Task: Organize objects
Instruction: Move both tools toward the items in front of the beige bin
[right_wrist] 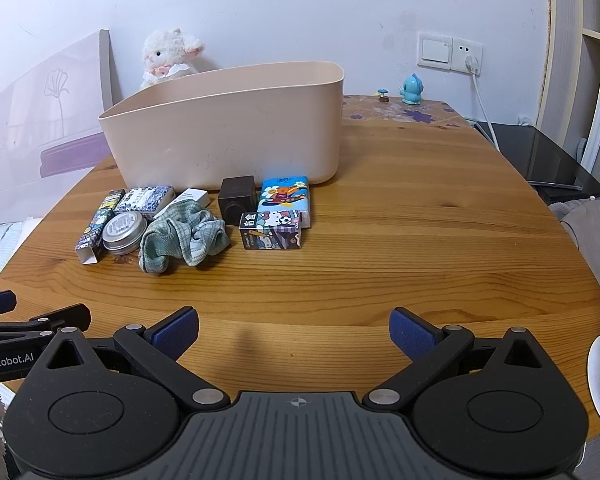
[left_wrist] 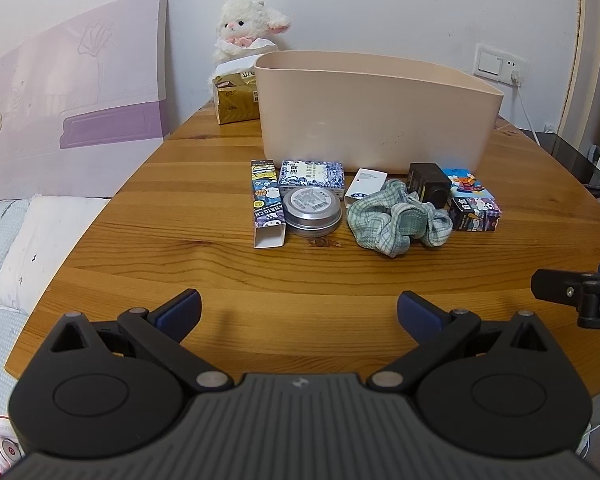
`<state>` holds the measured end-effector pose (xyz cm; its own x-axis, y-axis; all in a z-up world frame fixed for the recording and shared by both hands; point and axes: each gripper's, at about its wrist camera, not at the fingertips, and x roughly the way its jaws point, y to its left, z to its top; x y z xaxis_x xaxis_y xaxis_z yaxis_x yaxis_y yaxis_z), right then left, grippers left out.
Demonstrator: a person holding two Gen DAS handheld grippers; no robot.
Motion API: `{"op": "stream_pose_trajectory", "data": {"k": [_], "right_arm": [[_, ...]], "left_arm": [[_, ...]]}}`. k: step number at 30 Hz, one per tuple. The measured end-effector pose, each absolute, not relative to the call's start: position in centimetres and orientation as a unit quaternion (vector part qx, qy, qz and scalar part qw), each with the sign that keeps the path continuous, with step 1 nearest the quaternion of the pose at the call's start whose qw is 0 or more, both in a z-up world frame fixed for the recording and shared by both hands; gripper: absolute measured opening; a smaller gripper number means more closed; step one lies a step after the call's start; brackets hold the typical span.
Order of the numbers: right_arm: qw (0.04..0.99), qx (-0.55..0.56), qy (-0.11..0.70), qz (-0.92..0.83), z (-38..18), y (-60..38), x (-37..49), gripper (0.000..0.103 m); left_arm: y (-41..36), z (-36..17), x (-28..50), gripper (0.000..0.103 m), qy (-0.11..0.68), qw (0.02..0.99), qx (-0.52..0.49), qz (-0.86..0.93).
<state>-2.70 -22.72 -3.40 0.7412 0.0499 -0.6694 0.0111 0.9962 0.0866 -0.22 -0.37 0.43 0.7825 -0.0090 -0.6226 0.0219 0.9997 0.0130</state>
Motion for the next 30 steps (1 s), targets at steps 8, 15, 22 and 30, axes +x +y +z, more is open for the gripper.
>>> {"op": "stream_pose_trajectory", "data": {"k": [8,15,22,30], "right_arm": [[0.931,0.041,0.361,0.012,-3.5,-22.5,-2.5,0.103],[0.931,0.038,0.363,0.011,-3.4,-22.4,-2.4,0.103],[0.93,0.038,0.366,0.012,-3.7,-22.4,-2.0,0.103],[0.928,0.033,0.37,0.019,-3.5,-22.4,-1.0,0.103]], "left_arm": [[-0.4,0.4,-0.3,0.103,0.327,0.945,0.014,-0.009],[-0.5,0.4,-0.2,0.103,0.325,0.945,0.013,-0.01],[-0.8,0.5,-0.1,0.103,0.322,0.946,0.016,-0.011],[-0.2,0.9,0.6,0.103,0.317,0.948,0.011,-0.009]]}}
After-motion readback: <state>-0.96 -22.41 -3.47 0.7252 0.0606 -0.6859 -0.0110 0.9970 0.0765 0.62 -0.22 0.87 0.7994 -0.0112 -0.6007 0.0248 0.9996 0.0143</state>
